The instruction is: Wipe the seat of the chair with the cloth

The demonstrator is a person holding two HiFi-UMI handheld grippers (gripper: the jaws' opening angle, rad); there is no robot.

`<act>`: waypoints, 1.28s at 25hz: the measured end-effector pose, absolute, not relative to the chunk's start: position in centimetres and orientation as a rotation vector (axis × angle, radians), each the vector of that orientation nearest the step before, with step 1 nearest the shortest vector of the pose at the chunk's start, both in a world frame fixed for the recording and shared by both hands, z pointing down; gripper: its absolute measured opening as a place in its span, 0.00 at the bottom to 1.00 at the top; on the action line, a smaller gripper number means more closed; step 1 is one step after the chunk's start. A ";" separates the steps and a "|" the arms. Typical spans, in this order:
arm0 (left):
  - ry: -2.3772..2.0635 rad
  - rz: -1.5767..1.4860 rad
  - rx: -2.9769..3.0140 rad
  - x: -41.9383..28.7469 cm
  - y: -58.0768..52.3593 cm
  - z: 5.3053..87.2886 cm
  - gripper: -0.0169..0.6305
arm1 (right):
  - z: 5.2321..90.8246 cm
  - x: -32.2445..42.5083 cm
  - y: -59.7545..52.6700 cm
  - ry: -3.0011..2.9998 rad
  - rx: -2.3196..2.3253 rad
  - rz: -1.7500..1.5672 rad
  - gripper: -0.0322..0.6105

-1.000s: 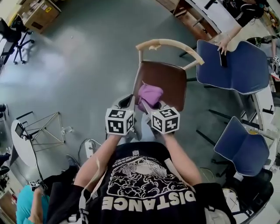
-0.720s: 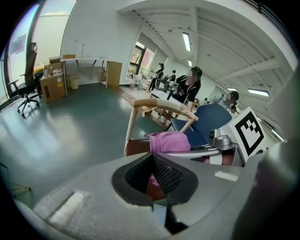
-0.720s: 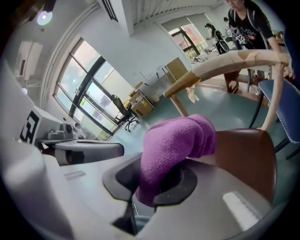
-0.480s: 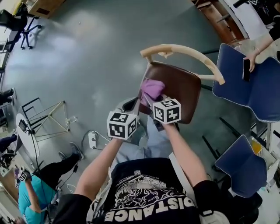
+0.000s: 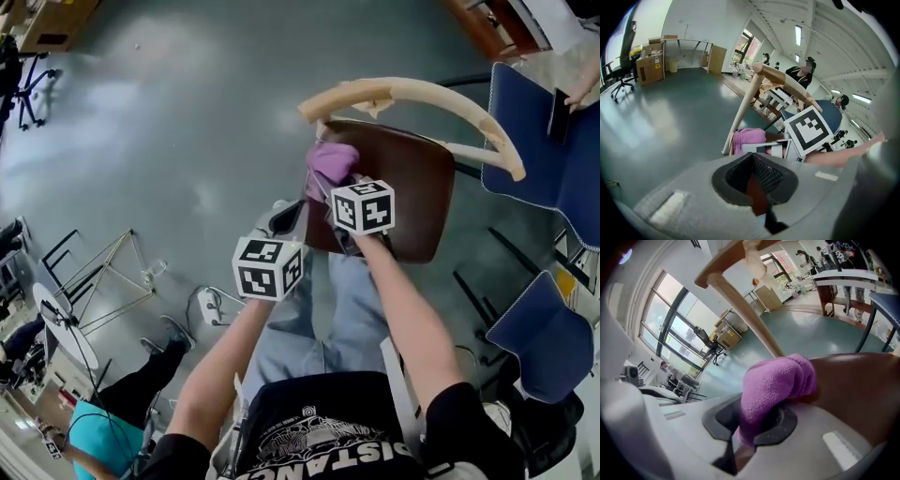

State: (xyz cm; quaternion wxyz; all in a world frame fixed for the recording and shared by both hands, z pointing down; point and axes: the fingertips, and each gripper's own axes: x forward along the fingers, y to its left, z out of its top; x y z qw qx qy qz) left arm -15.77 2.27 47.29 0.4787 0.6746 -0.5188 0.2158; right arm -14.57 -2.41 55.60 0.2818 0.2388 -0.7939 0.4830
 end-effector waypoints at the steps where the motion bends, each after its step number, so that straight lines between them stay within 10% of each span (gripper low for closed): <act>1: -1.259 0.526 1.653 -16.0 2.0 47.7 0.02 | 56.3 -14.7 -2.7 -2.122 0.651 1.304 0.14; 32: -1.042 0.617 1.763 -6.1 -0.8 51.7 0.02 | 59.9 4.0 -11.3 -2.052 1.215 1.505 0.14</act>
